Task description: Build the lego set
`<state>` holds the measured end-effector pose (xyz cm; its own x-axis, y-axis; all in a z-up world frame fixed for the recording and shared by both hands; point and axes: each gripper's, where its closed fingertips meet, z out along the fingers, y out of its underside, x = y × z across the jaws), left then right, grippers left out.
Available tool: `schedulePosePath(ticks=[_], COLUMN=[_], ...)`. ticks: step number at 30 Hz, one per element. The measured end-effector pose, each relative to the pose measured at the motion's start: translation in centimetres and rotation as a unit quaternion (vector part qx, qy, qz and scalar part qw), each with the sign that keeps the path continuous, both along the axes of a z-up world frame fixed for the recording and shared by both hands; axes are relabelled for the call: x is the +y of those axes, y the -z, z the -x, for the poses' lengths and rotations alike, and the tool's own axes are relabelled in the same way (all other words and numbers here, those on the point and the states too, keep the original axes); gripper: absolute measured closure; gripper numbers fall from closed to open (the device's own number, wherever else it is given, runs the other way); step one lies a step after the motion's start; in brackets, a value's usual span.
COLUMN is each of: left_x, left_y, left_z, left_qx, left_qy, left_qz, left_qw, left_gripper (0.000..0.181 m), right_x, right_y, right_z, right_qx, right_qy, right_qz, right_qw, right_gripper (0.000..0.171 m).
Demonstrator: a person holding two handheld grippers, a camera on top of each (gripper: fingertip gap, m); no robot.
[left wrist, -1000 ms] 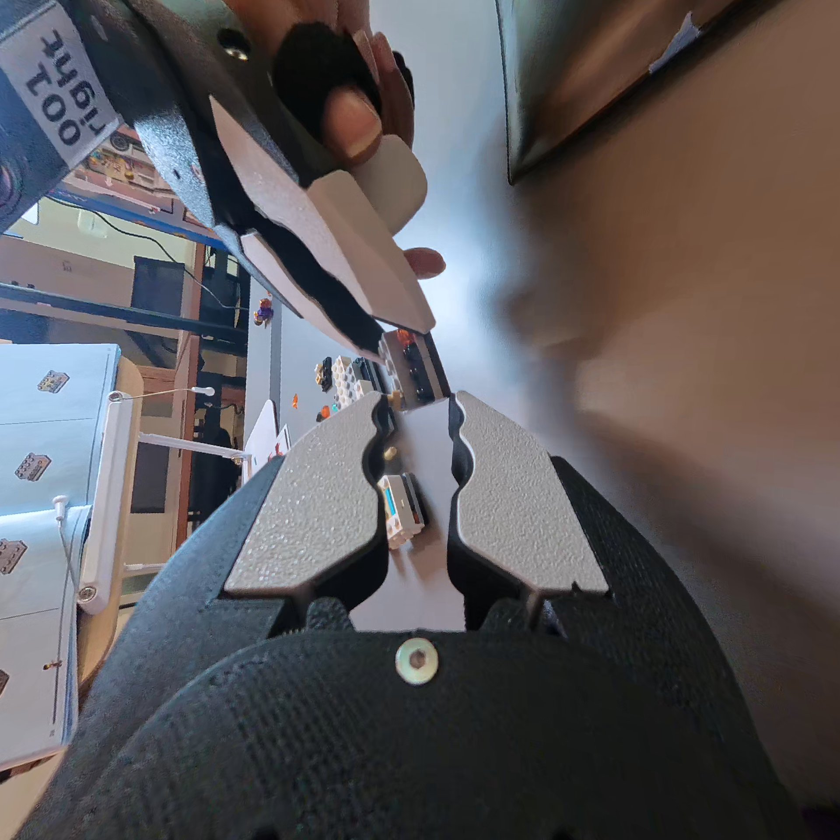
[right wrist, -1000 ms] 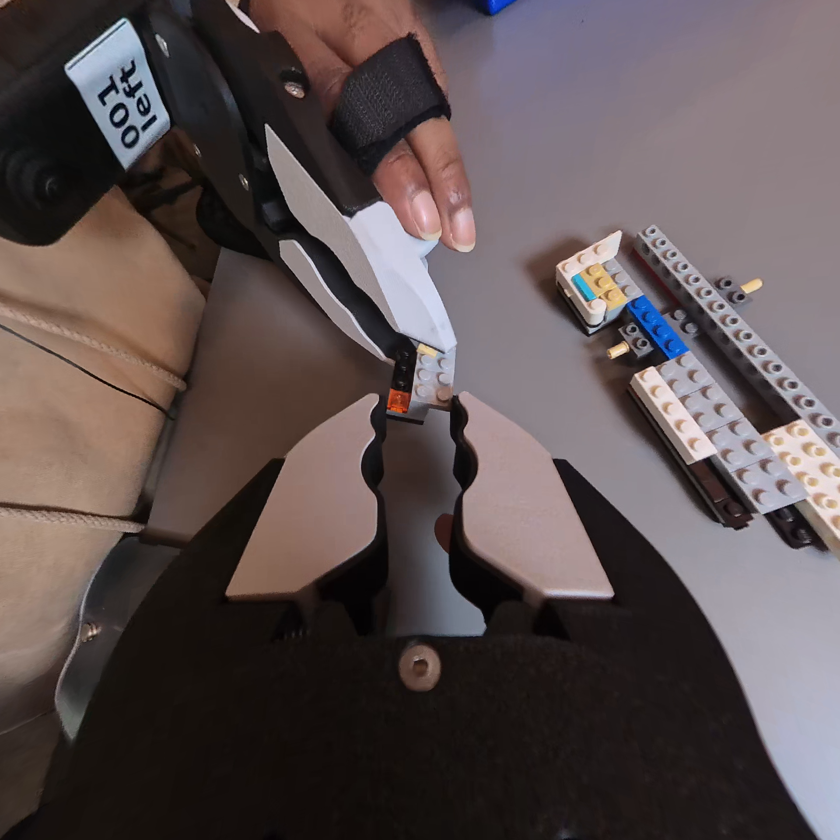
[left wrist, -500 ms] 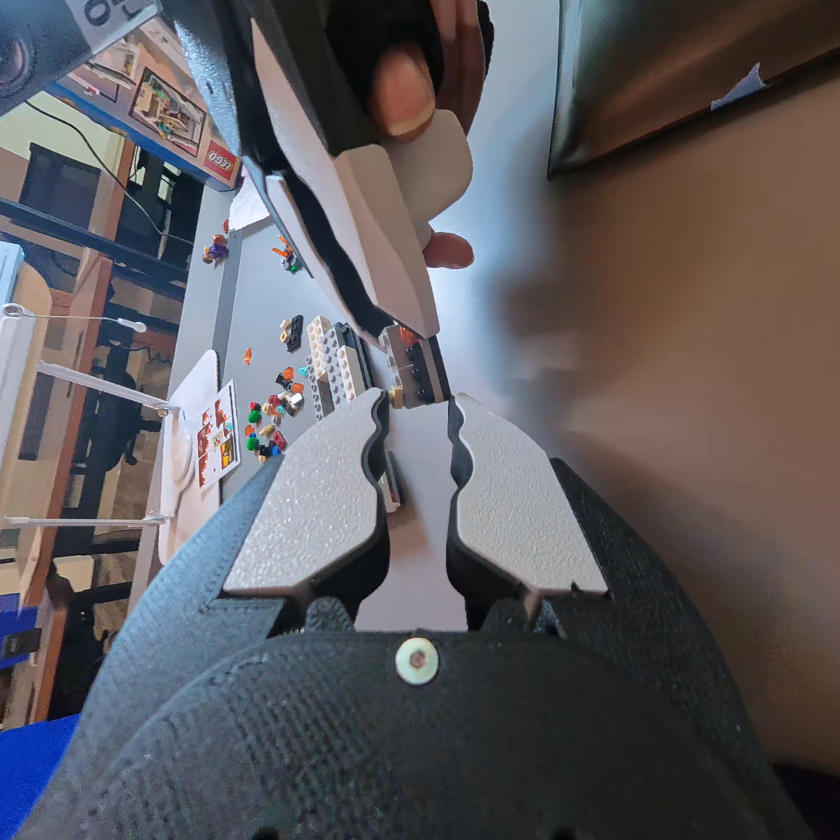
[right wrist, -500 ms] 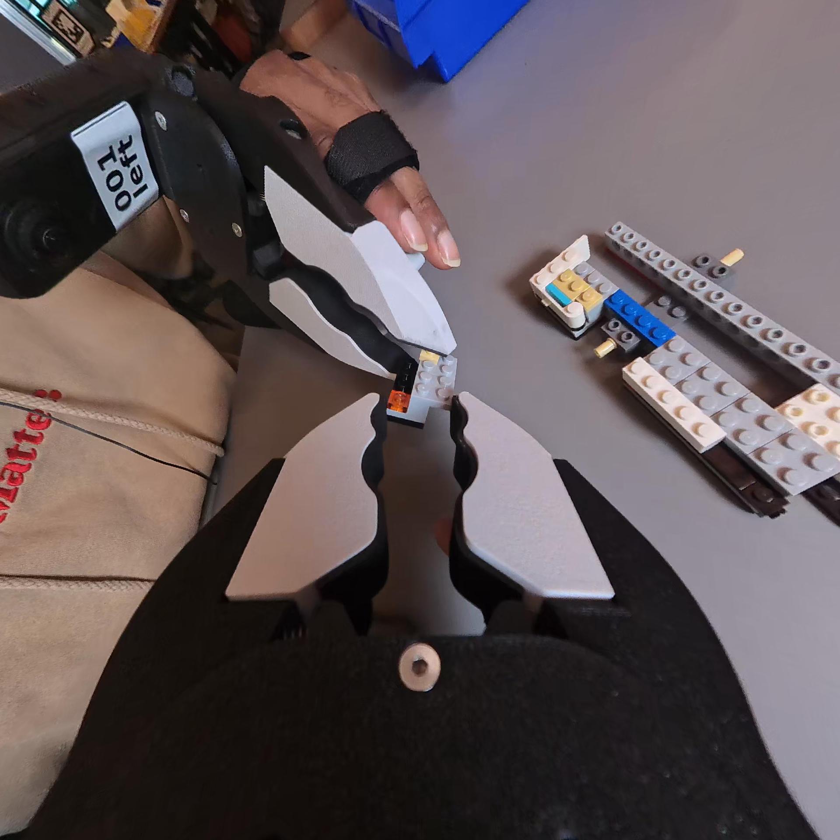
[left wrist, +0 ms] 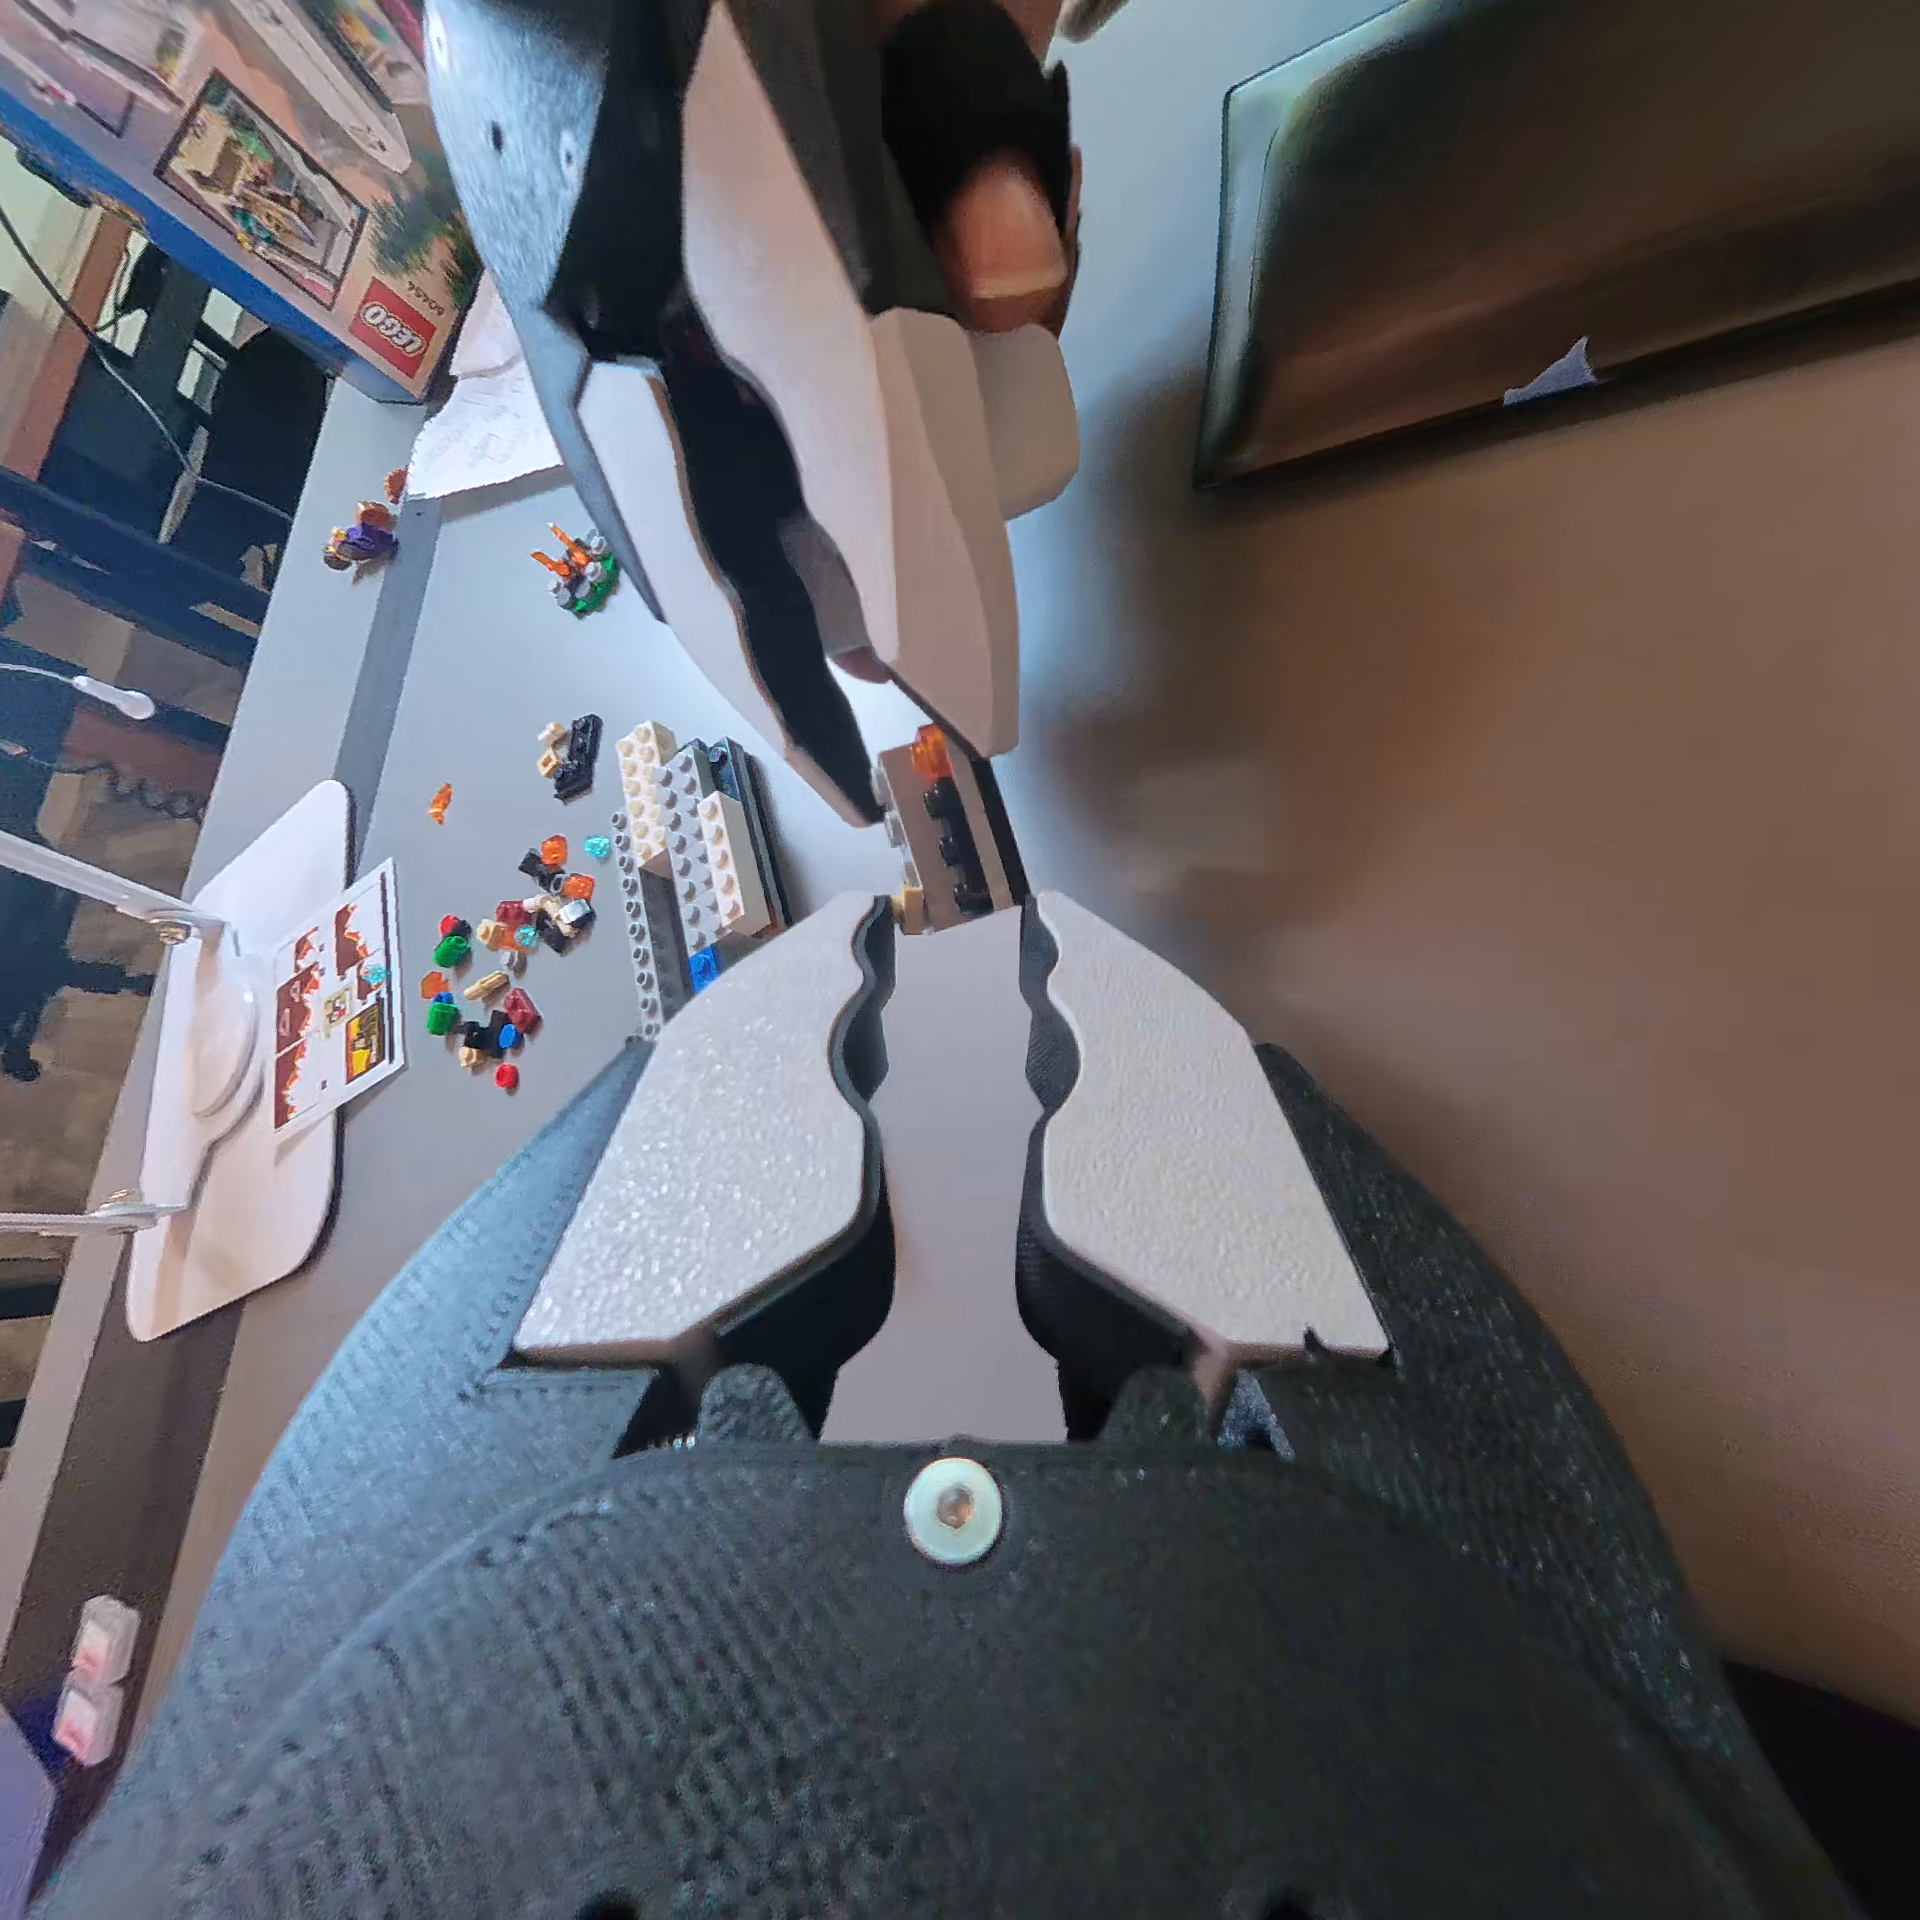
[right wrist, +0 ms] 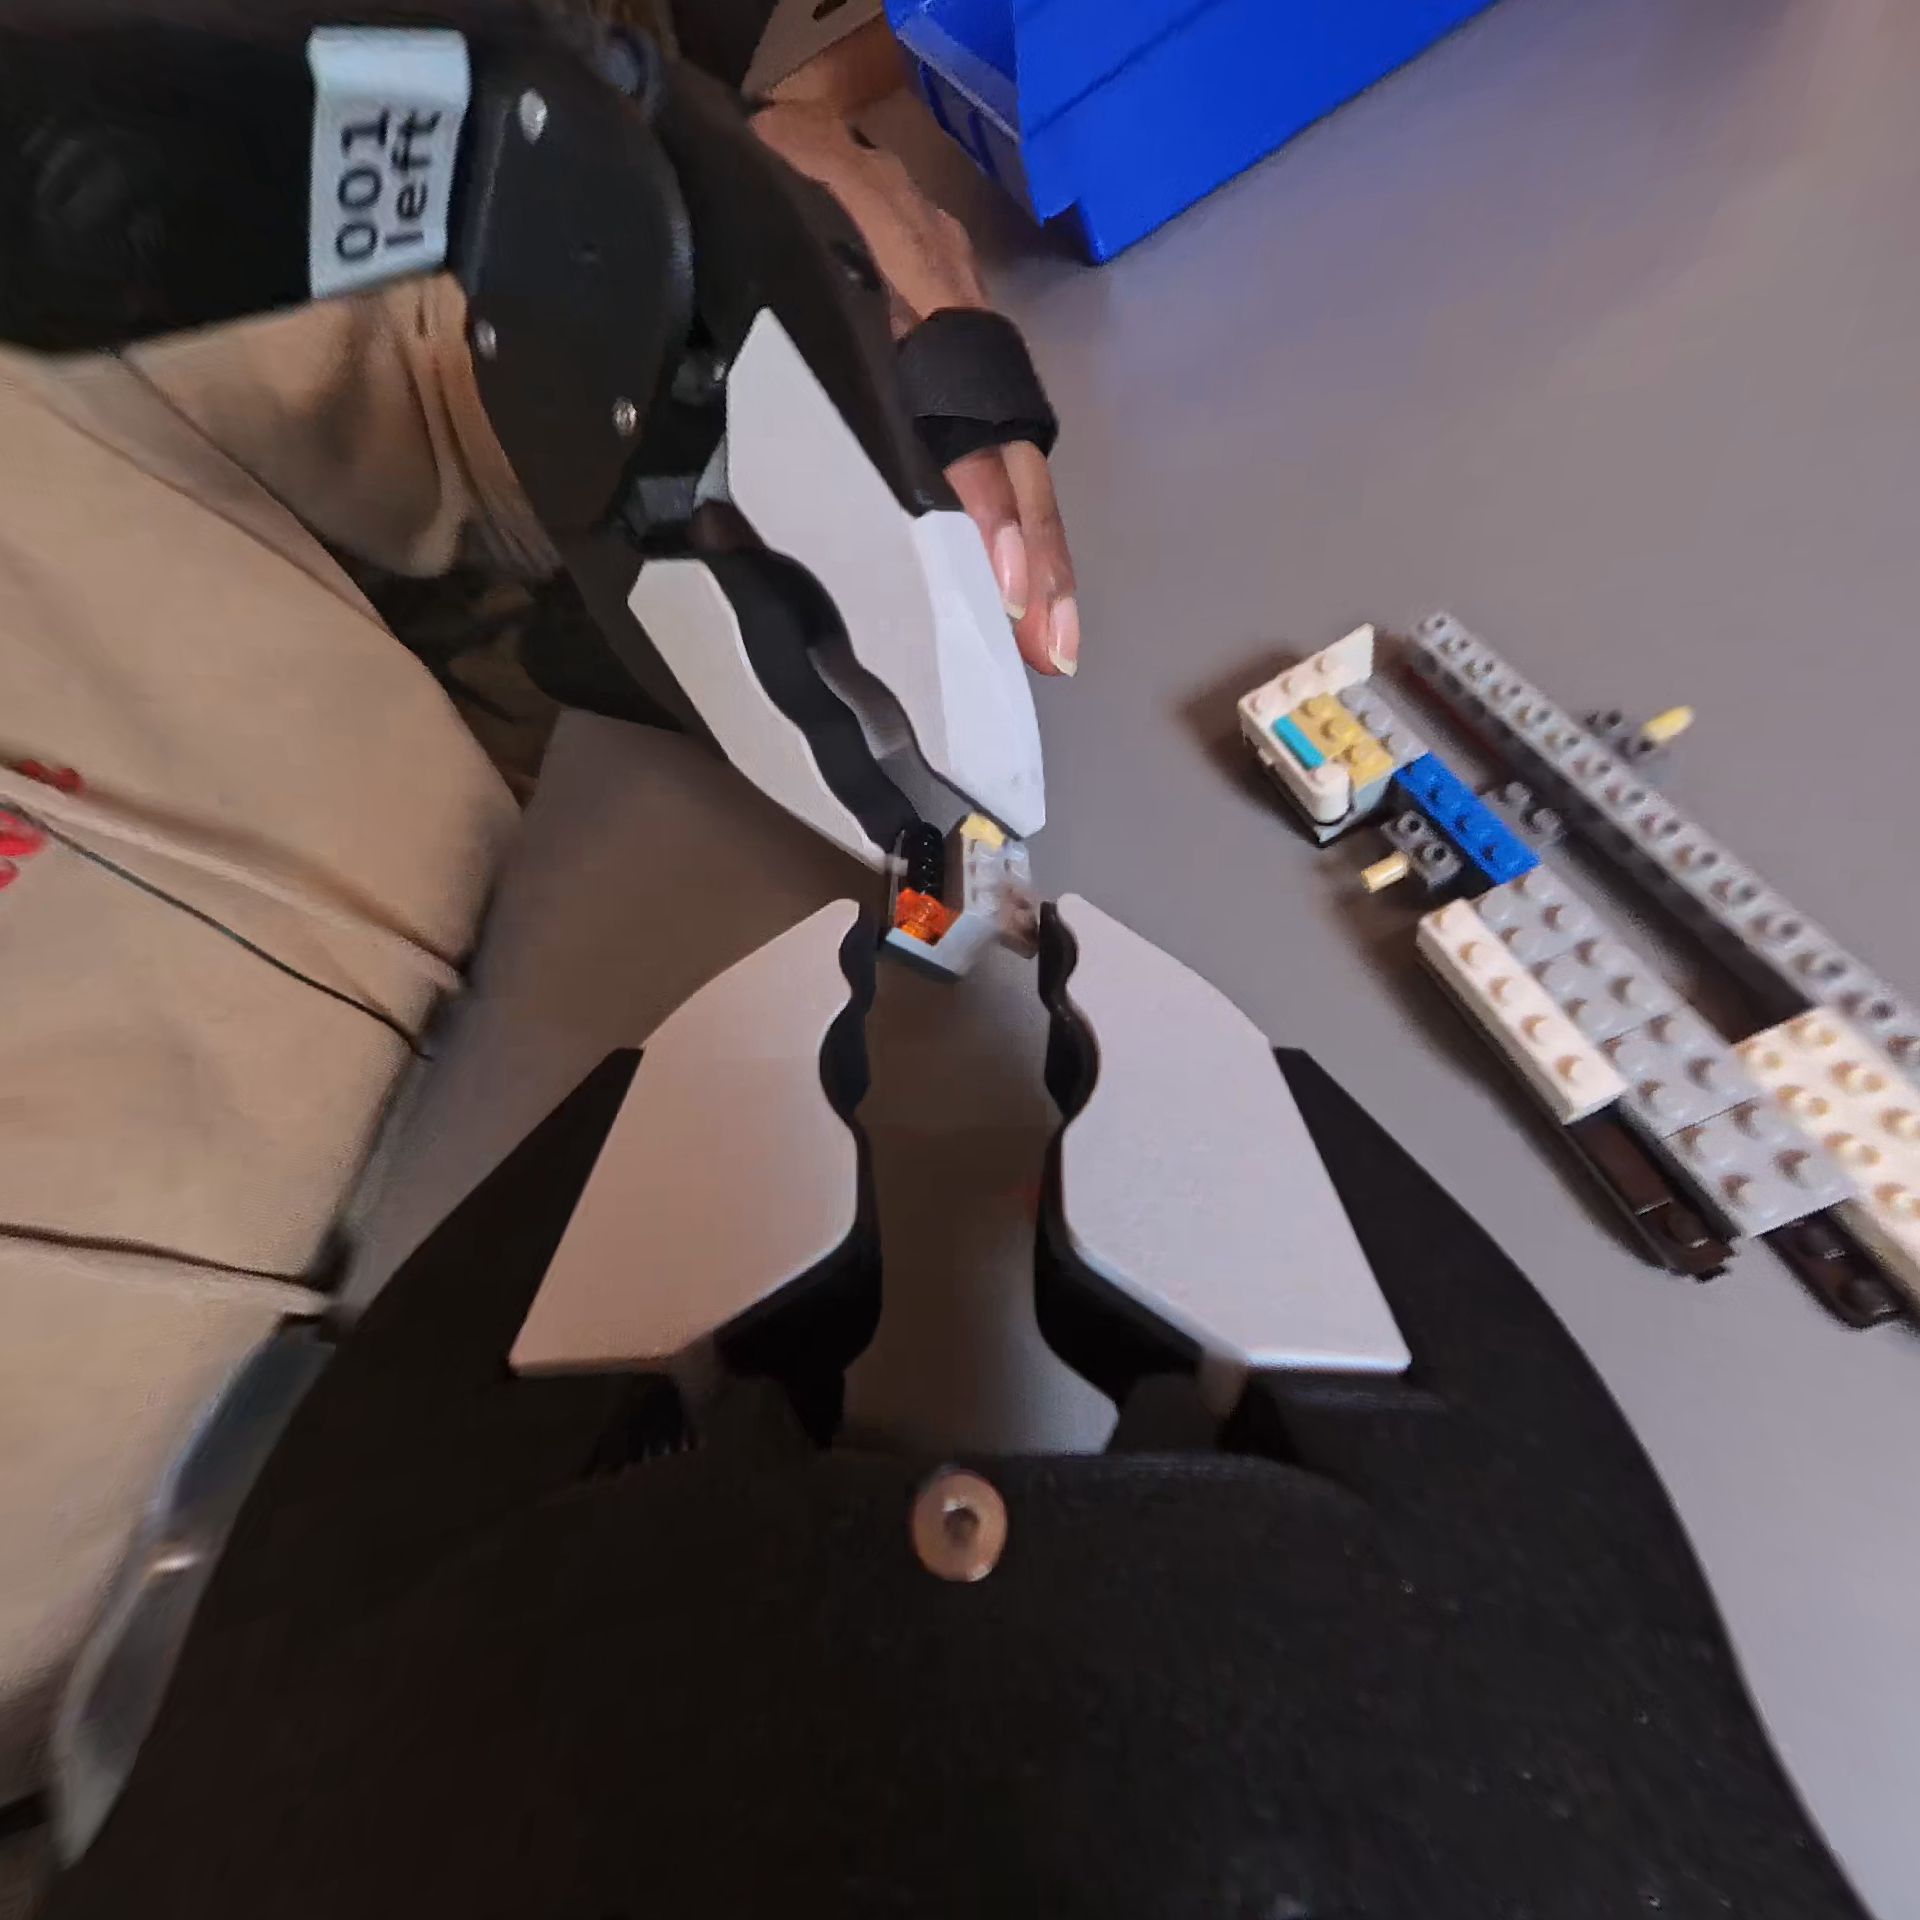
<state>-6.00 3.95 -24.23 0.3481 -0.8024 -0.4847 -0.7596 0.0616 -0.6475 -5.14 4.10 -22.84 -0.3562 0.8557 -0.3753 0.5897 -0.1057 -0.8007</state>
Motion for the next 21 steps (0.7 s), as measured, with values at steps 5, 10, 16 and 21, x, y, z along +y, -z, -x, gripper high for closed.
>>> schedulePosePath(ticks=[5, 10, 16, 21], left_x=[-0.1, -0.3, 0.3, 1.0], left_y=[0.0, -0.1, -0.4, -0.6], left_z=[0.3, 0.2, 1.0, 2.2], left_qx=[-0.017, -0.04, -0.064, -0.073], left_qy=[0.003, 0.006, -0.026, -0.057], left_qz=[0.02, 0.045, 0.057, 0.062], left_qw=[1.0, 0.998, 0.996, 0.994], left_gripper=[0.157, 0.157, 0.156, 0.157], right_x=[-0.2, 0.0, 0.7, 1.4], right_y=[0.0, 1.0, 0.7, 0.6], right_z=[0.1, 1.1, 2.0, 2.8], right_qx=[0.069, 0.103, 0.127, 0.122], right_qy=[-0.035, -0.036, 0.005, 0.061], right_qz=[-0.234, -0.368, -0.401, -0.402], right_qw=[0.969, 0.923, 0.907, 0.905], right_gripper=[0.137, 0.149, 0.15, 0.15])
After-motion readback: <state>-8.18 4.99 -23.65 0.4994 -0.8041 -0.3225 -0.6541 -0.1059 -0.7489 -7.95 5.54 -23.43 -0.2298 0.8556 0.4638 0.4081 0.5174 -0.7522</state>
